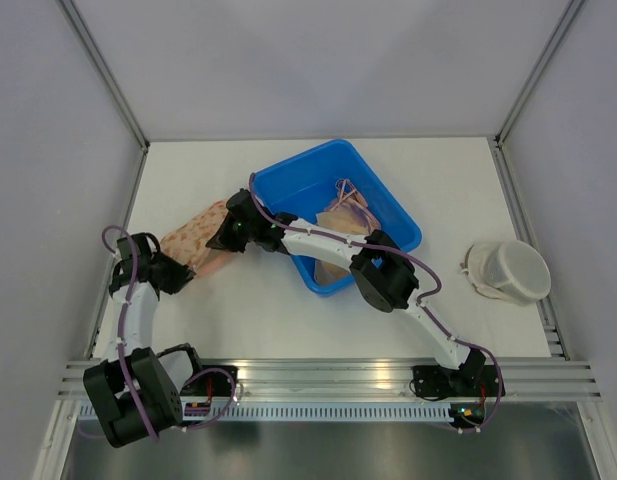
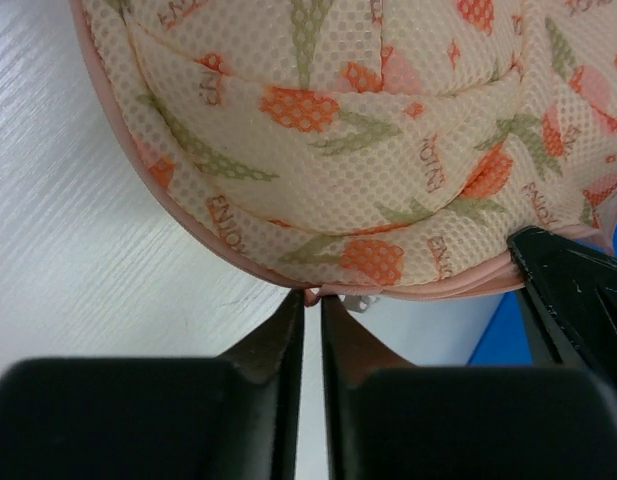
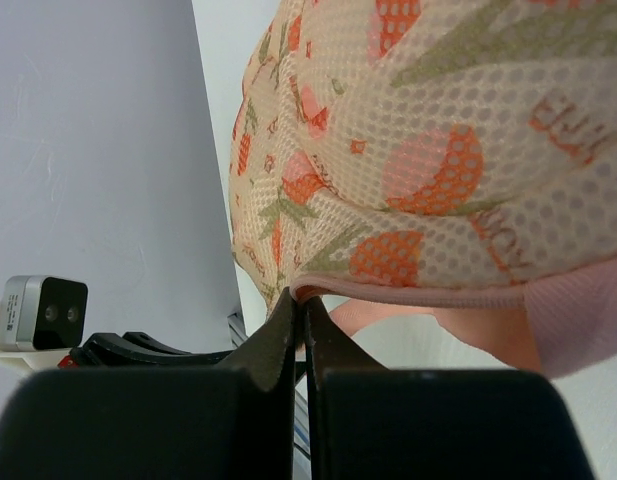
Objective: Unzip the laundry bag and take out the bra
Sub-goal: Unzip the laundry bag at the center of the board.
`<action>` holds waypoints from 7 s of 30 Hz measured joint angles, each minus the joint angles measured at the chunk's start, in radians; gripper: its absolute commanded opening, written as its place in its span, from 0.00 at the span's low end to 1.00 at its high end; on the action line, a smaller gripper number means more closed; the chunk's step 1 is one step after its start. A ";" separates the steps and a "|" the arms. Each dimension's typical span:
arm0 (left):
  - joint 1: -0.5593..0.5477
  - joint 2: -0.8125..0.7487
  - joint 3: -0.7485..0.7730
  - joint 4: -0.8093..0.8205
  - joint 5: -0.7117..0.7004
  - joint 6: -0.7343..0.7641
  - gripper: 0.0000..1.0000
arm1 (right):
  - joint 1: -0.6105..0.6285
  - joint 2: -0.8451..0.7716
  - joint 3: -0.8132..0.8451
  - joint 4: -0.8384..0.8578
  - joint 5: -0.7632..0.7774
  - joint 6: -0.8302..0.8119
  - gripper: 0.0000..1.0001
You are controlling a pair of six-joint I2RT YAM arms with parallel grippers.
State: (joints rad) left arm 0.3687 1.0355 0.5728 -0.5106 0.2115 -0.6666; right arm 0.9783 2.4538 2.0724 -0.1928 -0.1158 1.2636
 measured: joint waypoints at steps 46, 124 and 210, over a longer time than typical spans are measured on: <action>0.000 -0.055 0.111 -0.045 0.089 -0.116 0.02 | -0.009 -0.027 -0.022 0.007 -0.085 -0.268 0.40; 0.049 0.026 0.193 -0.091 0.182 -0.166 0.02 | 0.145 -0.094 -0.198 0.302 0.166 -0.965 0.00; -0.003 0.193 -0.100 0.304 0.240 -0.180 0.32 | 0.052 -0.227 -0.238 -0.069 0.125 -0.543 0.48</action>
State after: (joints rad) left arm 0.3656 1.2289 0.4728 -0.2070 0.4511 -0.8463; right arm 1.0302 2.2272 1.8343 -0.2623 0.0090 0.7208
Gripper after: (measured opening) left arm 0.323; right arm 0.453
